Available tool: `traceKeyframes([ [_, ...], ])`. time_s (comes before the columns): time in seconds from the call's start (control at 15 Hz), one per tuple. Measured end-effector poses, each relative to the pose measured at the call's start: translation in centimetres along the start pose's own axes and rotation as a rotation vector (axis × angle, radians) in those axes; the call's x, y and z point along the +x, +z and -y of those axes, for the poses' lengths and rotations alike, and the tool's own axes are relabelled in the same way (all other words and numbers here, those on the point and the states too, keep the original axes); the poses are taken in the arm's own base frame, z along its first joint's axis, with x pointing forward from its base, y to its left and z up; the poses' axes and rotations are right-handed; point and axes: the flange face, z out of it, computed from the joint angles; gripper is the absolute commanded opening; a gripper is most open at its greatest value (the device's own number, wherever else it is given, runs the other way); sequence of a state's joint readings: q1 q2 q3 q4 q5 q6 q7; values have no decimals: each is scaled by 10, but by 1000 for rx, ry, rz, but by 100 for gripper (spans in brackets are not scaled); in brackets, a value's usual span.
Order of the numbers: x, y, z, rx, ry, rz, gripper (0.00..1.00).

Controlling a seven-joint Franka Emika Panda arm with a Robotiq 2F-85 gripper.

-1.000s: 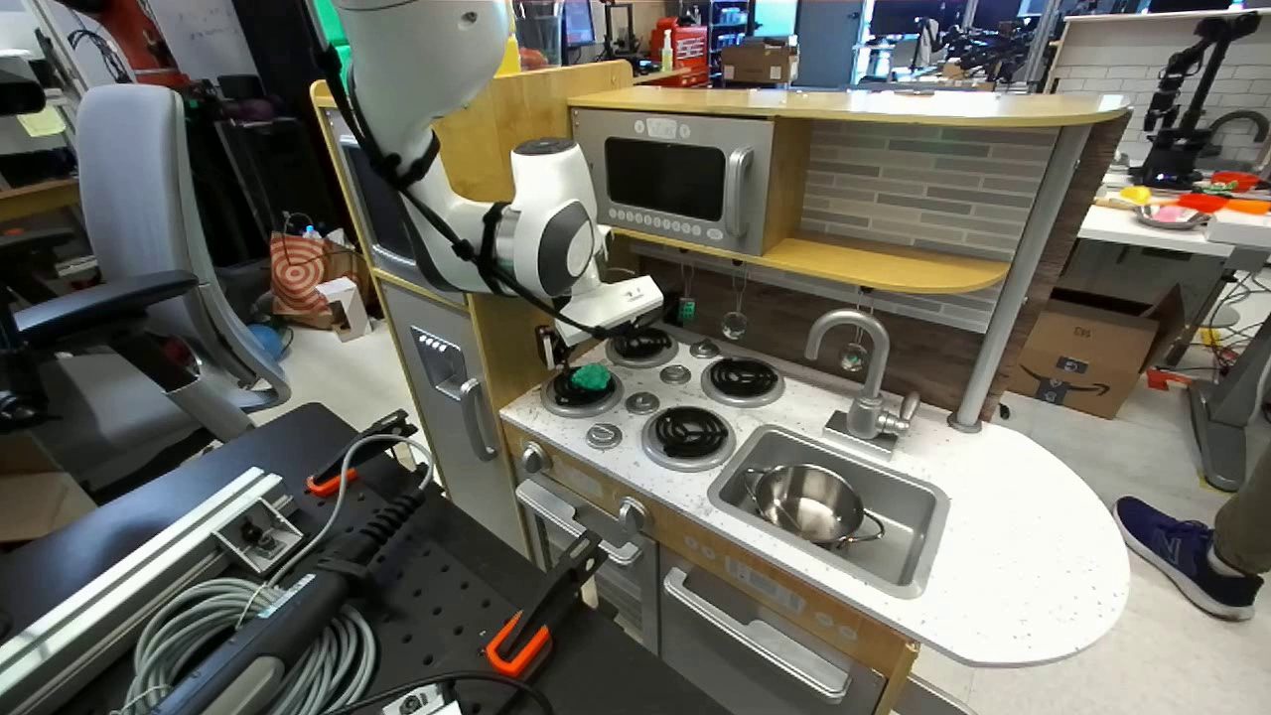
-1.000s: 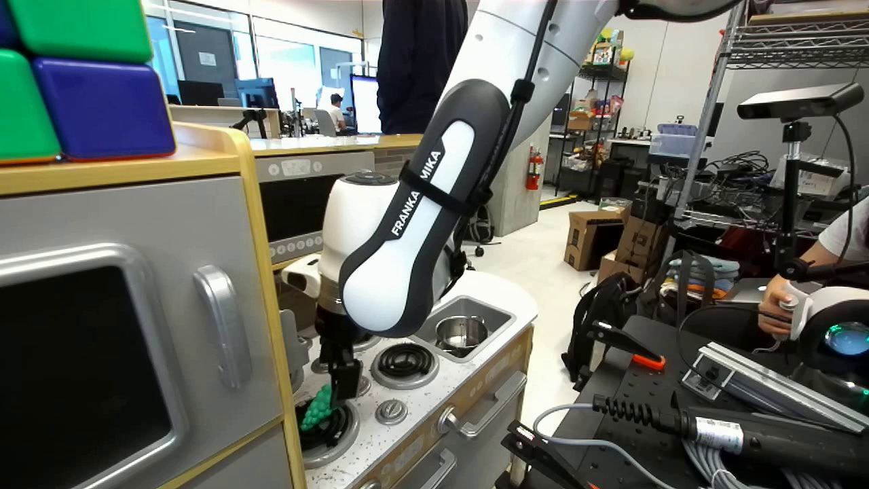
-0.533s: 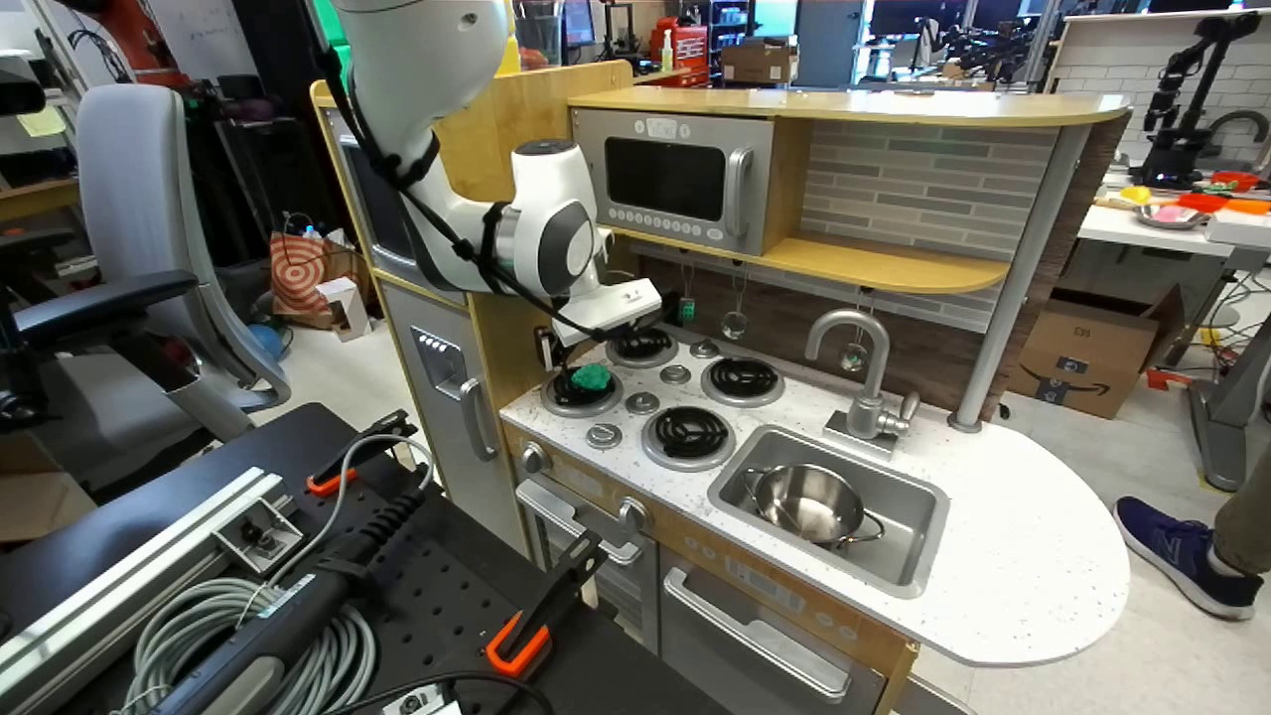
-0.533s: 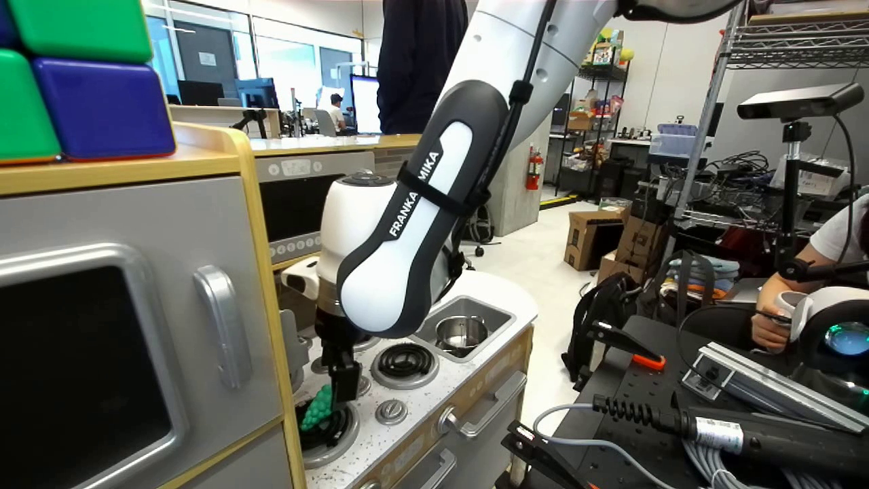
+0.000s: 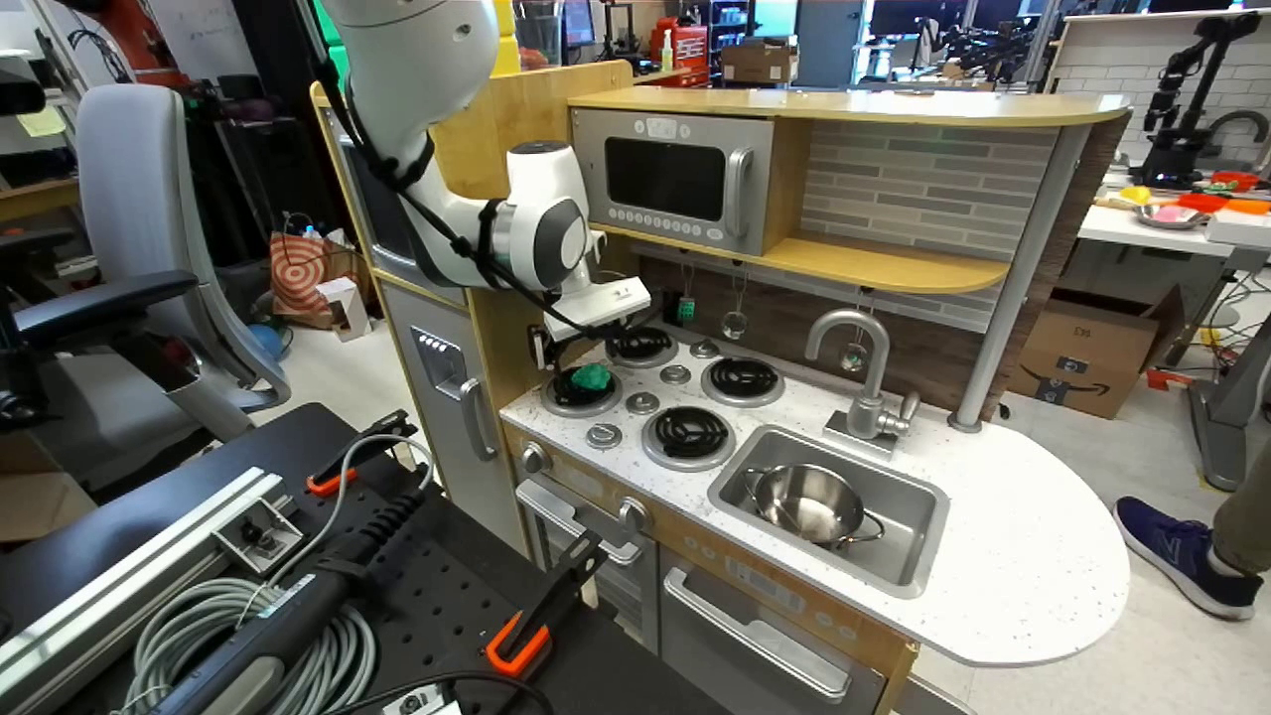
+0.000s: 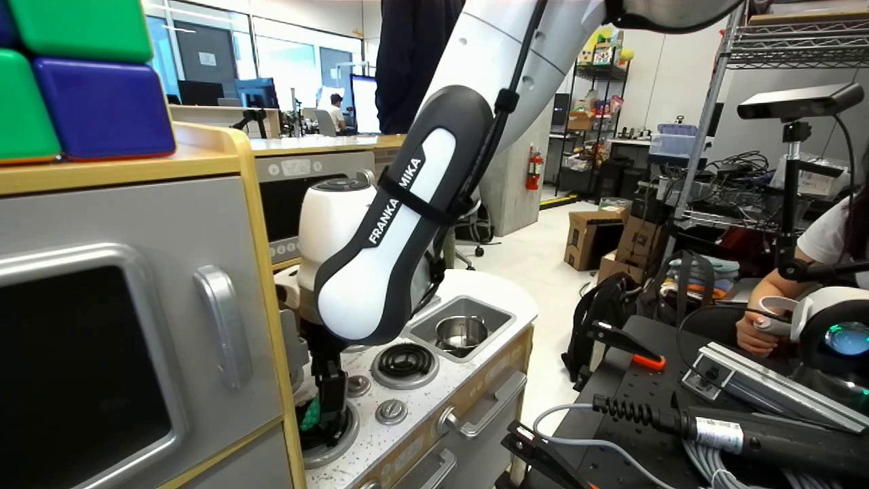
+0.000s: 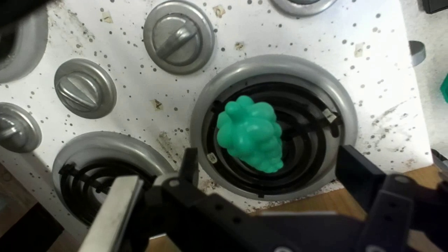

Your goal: Put the toy into the silver pot.

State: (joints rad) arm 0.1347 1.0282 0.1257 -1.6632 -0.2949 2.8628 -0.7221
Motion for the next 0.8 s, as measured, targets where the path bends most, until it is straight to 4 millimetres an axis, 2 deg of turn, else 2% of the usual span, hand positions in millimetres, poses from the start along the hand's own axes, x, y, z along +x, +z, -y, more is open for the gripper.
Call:
traceKeyframes([
  [0.07,2,1,-1,3,4,6,100],
  [0.2,5,2,-4,8,17,16,74],
  [0.67,7,7,-20,41,69,81,22],
  [0.8,9,5,-23,50,76,99,19],
])
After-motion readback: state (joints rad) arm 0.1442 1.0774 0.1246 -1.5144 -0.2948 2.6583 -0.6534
